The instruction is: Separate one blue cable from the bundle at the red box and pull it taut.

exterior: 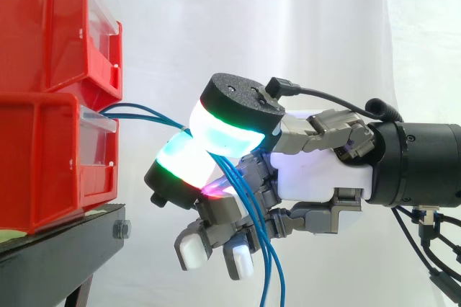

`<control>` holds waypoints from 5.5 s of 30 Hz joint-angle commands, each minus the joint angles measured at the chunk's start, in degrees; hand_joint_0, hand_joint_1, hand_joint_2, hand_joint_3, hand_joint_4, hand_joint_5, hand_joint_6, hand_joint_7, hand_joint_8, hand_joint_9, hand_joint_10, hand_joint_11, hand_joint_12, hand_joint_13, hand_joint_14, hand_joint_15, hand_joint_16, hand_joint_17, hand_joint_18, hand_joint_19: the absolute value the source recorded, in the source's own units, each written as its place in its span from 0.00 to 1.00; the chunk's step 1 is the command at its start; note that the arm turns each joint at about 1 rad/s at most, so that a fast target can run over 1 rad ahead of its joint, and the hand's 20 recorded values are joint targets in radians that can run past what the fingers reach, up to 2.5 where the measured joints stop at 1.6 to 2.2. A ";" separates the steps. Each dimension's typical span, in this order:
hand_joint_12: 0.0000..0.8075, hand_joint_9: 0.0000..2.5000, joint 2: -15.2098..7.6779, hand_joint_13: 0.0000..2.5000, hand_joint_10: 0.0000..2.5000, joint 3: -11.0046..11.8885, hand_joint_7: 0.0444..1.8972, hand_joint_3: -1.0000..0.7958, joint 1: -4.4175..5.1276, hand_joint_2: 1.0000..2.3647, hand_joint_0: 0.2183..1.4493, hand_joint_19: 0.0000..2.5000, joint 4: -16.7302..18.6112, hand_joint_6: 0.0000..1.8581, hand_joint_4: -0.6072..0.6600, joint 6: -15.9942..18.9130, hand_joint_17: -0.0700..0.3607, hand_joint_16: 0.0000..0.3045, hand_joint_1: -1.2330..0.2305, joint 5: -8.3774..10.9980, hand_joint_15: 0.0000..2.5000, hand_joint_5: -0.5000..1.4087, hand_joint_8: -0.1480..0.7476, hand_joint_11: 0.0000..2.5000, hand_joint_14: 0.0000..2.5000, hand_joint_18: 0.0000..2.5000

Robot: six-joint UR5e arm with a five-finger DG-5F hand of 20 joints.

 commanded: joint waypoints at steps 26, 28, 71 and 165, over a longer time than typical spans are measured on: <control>0.47 0.50 -0.06 0.39 0.01 0.00 0.73 0.28 0.05 0.00 0.44 0.27 0.00 0.50 0.39 0.00 0.40 0.15 0.20 0.00 0.24 0.19 0.56 0.50 0.01 0.40; 0.47 0.50 -0.06 0.40 0.01 0.00 0.70 0.28 0.05 0.00 0.42 0.27 0.00 0.50 0.41 0.00 0.40 0.15 0.19 0.09 0.24 0.19 0.56 0.51 0.01 0.40; 0.49 0.57 0.03 0.43 0.01 0.00 0.65 0.28 0.05 0.00 0.25 0.29 0.18 0.48 0.41 0.09 0.42 0.16 0.28 0.17 0.25 0.23 0.56 0.50 0.01 0.43; 0.47 0.35 1.17 0.27 0.01 -0.70 0.49 0.28 -0.47 0.00 0.28 0.26 -1.41 0.42 0.58 0.35 0.41 0.16 0.38 -0.27 0.20 0.16 0.55 0.38 0.01 0.32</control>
